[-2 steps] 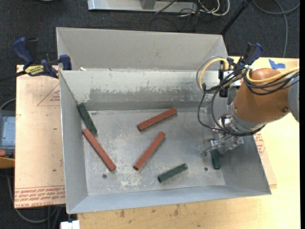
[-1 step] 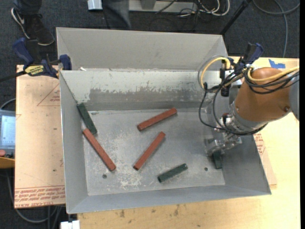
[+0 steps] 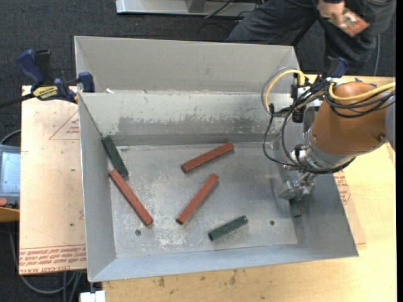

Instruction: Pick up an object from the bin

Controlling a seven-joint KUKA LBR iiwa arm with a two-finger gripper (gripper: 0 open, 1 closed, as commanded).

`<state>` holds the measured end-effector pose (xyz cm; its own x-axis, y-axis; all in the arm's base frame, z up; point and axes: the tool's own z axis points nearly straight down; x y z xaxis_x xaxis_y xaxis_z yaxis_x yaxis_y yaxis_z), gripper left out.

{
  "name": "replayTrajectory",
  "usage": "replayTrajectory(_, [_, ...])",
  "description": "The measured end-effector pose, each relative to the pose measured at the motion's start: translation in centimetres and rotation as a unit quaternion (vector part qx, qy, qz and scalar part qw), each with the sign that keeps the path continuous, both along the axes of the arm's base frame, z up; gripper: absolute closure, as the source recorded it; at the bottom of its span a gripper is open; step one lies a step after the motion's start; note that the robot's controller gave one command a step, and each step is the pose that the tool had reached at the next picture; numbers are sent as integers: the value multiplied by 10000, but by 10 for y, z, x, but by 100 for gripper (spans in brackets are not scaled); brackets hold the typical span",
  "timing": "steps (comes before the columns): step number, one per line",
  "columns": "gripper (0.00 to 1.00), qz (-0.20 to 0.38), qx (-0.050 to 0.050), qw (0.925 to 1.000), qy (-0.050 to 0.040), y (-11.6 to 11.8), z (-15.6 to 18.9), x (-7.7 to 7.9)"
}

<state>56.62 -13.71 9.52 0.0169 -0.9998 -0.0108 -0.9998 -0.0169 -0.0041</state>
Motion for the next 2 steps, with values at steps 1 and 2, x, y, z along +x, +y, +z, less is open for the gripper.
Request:
replayTrajectory(1, [100,-7,-36,10000,6,2,12,1])
replayTrajectory(2, [100,-27,-46,10000,-6,3,58,2])
